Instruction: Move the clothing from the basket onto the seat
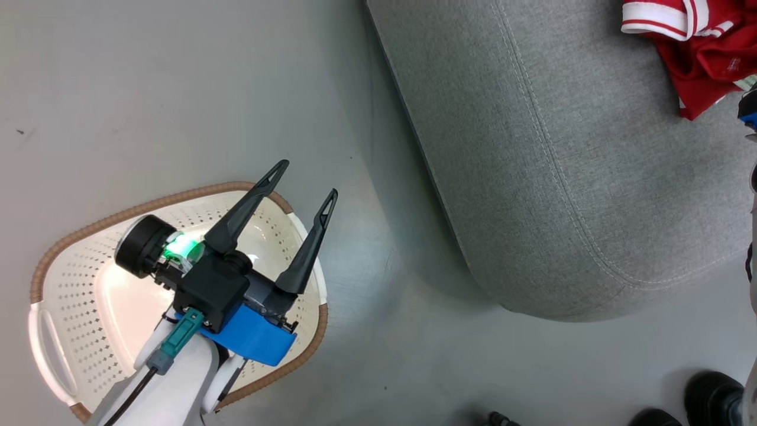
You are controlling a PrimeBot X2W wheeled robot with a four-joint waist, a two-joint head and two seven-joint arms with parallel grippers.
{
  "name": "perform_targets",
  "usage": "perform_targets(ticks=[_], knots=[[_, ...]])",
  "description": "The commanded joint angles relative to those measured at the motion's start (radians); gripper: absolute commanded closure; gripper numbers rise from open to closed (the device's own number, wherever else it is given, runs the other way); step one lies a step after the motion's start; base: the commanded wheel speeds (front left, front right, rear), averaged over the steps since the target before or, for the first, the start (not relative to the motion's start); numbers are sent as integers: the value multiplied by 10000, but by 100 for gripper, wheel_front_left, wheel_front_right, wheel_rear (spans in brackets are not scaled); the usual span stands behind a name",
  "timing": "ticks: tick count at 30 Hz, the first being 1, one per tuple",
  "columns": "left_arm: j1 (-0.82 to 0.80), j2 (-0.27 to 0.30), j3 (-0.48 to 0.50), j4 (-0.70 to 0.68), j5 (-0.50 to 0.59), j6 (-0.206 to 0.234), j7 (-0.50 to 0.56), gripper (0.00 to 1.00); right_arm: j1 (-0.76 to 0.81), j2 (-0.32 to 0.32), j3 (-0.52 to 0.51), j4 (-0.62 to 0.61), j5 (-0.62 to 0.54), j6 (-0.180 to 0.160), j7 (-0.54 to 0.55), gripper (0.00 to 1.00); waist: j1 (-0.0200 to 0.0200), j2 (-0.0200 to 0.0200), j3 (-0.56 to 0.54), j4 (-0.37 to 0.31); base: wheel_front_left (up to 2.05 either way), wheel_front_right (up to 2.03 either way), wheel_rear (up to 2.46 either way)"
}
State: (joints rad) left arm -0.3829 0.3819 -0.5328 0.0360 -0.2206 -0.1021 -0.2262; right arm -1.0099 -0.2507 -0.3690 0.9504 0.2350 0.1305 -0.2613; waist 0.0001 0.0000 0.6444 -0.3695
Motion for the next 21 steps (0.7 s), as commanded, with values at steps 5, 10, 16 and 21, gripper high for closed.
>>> perform_targets(ticks=[5, 10, 16, 21], knots=[[-90, -343, -119, 479, -299, -16, -236, 0, 390, -148, 58, -134, -326, 5, -47, 0, -1, 0, -672, 280, 0, 0, 0], [33, -721, -157, 1032, -537, -77, -347, 0, 915, -306, 313, -339, -585, 5, -43, 0, -1, 0, -1472, 563, 0, 0, 0], [304, -1306, -44, 1611, -973, -144, -395, 0, 1964, -405, 629, -1001, -745, 5, -45, 0, -1, 0, -2531, 1059, 0, 0, 0], [586, -1603, 148, 1924, -1167, -224, -399, 0, 2834, -525, 927, -1601, -771, 5, -43, 0, -1, 0, -3153, 1404, 0, 0, 0]])
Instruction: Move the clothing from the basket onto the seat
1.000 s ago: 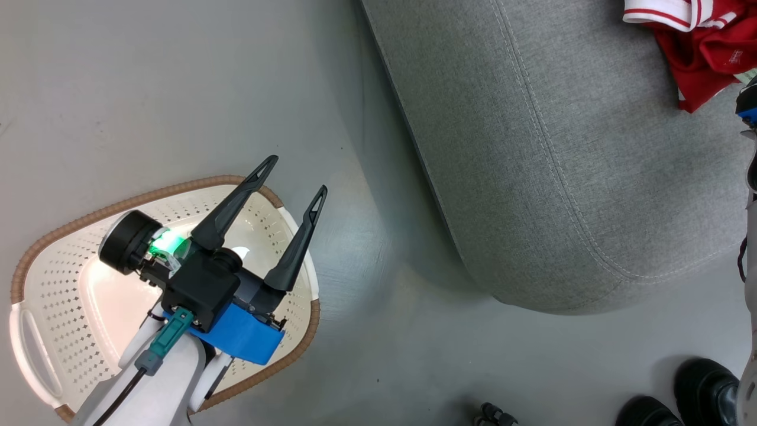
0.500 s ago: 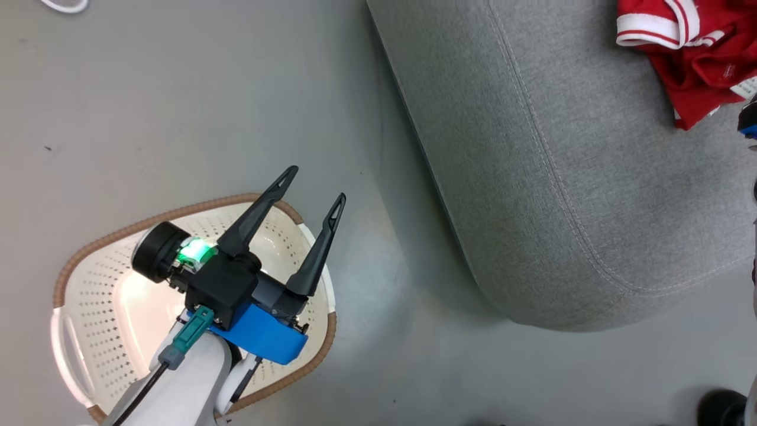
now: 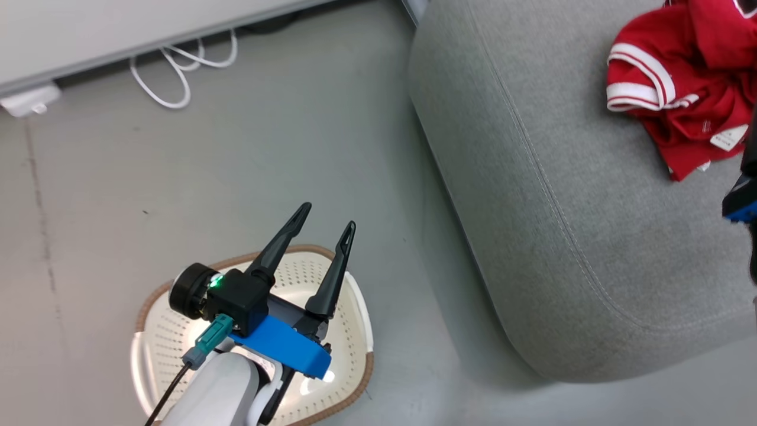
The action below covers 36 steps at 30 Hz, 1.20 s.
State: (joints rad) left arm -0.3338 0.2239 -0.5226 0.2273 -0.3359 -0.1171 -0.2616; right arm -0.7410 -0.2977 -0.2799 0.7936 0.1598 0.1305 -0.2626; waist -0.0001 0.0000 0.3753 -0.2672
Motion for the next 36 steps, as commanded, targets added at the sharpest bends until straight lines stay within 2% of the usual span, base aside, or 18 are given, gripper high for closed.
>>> perform_targets(ticks=[1, 7, 17, 28, 36], knots=[[149, -102, 103, 86, -59, -70, -45, 0, 372, -89, 108, -200, -36, 5, -30, 0, 1, 0, -593, 470, 0, 0, 0], [523, -586, 461, 627, -264, -120, -47, 0, 1706, -2, 482, -1212, 74, 5, -15, 0, 1, 0, -1431, 988, 0, 0, 0], [1167, -1132, 1113, 1312, -196, -155, -47, 0, 4116, 642, 838, -3448, 276, 5, 480, 0, 1, 0, -2552, 1831, 0, 0, 0], [1552, -1367, 1979, 1762, -60, -163, -49, 0, 6425, 1861, 782, -6032, -214, 5, 1093, 0, 1, 0, -3122, 2789, 0, 0, 0], [1751, -1415, 2464, 2050, 25, -141, -48, 0, 7110, 2273, 1044, -6615, -575, 5, 1274, 0, 1, 0, -3396, 3190, 0, 0, 0]])
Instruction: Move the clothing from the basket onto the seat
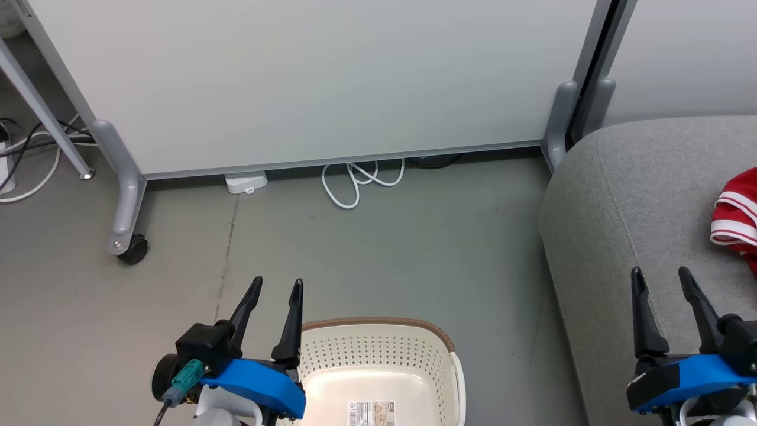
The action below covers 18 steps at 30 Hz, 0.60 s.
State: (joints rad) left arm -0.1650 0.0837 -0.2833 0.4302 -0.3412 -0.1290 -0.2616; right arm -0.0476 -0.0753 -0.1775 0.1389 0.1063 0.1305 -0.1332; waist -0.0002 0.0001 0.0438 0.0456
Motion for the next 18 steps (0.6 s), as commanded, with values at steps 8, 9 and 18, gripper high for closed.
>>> perform_targets(ticks=[8, 9, 18], knots=[[326, -54, 715, 291, 165, -23, -48, 0, 790, 220, 311, -79, -275, 5, -97, 0, 2, -1, -521, 388, 0, 0, 0], [354, -53, 768, 304, 180, -23, -49, 0, 846, 233, 353, -63, -262, 5, -107, 0, 2, -1, -549, 416, 0, 0, 0], [551, 62, 917, 380, 269, -23, -50, 0, 1138, 255, 633, 77, 121, 5, -198, 0, 2, -1, -690, 592, 0, 0, 0]])
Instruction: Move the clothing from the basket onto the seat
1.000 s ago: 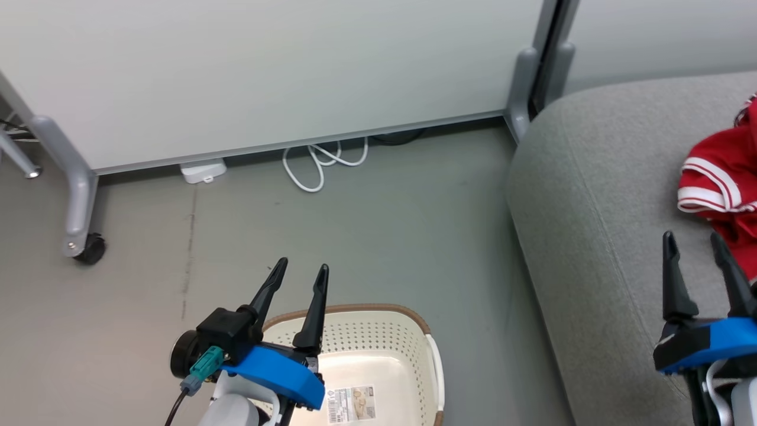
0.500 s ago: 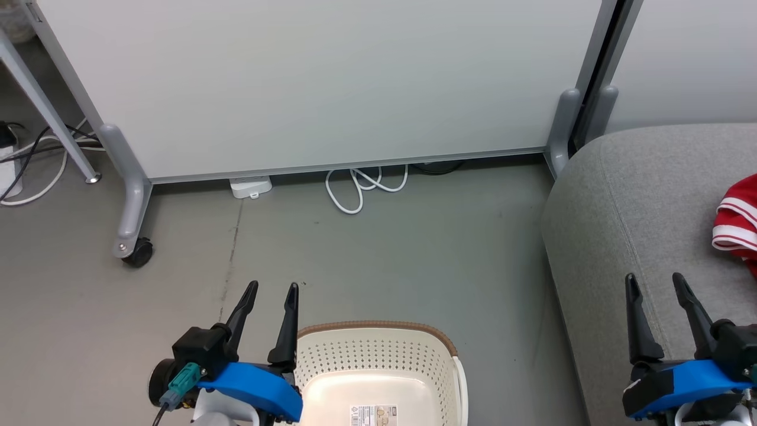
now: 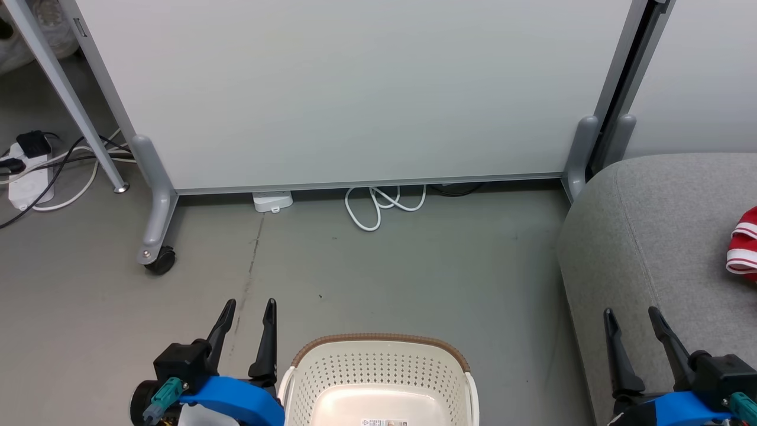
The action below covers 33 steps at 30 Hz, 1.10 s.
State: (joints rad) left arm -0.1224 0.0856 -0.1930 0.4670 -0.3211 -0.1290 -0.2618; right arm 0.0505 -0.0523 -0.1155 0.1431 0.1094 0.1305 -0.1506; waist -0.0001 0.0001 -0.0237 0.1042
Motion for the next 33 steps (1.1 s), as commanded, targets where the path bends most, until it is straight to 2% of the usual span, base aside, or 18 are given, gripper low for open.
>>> perform_targets(ticks=[1, 21, 22, 29, 33], knots=[[140, 62, 8, 19, 68, -23, -48, 0, 186, 25, 38, 41, 119, 5, -20, 0, 1, -1, -29, 12, 0, 0, 0], [305, 88, 41, -68, -18, -23, -48, 0, 386, 28, 36, -91, 333, 5, 2, 0, 1, -1, -58, 6, 0, 0, 0], [202, 52, 50, -50, -33, 0, 2, 100, 219, 4, 40, -54, 303, 0, 44, 100, 1, -1, -58, 8, 0, 0, 0], [859, -3, 2, 559, -75, 2, 64, 100, 306, 80, 70, 686, 370, 0, 109, 100, 1, -1, -56, 4, 0, 0, 0], [844, -21, 166, 442, -737, 1, 259, 100, 184, 80, 33, 760, 1122, 0, 270, 100, 1, -1, -46, -27, 0, 0, 0]])
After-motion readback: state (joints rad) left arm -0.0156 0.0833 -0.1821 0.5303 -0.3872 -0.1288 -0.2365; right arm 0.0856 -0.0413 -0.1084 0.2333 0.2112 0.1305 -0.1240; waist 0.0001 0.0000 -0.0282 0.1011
